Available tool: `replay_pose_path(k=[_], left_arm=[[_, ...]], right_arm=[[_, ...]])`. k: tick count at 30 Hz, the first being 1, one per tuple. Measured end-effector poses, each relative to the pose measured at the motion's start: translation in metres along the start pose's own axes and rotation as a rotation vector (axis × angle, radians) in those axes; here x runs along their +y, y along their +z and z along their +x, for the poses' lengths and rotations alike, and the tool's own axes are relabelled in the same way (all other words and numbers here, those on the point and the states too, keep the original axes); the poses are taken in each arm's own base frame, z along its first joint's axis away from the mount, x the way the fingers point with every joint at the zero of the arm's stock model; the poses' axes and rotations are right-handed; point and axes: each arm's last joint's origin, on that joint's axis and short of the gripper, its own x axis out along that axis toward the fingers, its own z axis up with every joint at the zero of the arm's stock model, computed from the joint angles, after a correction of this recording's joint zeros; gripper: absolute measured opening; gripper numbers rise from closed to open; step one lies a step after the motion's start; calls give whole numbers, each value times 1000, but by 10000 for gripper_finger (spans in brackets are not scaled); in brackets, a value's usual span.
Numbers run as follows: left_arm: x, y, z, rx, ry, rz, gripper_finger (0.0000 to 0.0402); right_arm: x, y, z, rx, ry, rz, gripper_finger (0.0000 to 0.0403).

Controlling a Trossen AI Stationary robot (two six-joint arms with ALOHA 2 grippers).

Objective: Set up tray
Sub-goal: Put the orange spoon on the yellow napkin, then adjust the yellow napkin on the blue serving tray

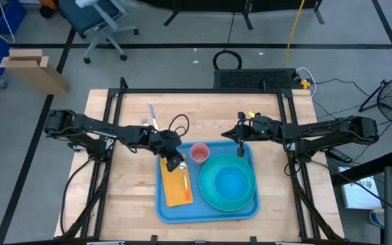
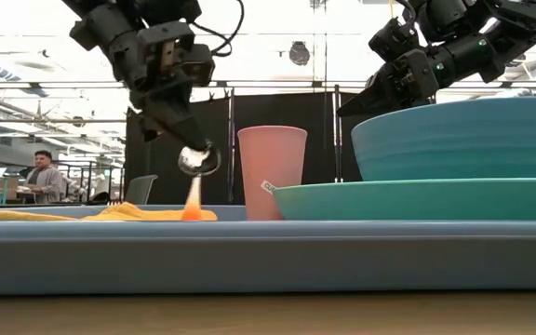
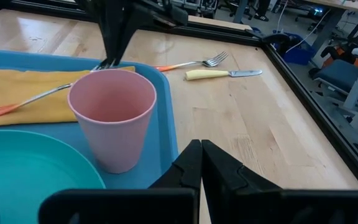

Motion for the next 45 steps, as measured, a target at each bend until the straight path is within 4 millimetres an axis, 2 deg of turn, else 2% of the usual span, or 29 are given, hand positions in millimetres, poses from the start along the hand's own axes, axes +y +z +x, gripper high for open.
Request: replay_pose_path(k=[10, 21, 35, 39, 41, 45], left_arm=[[13, -15, 25, 59, 53, -3, 0], [21, -19, 39, 88, 88, 11, 5], [20, -16, 36, 55, 94, 60, 115], [11, -11, 22, 53, -4, 117, 129], [-2, -8, 11, 23, -85, 153, 129], [-32, -28, 1, 28, -66, 259, 97]], right_arm=[[0, 0, 0, 5, 1, 3, 0], [0, 0, 0, 4, 0, 2, 0], [0, 0, 0, 1, -1, -1, 0], [0, 0, 0, 2, 0, 3, 0], [0, 0, 0, 3, 0, 3, 0], [0, -1, 0, 6, 1, 2, 0]])
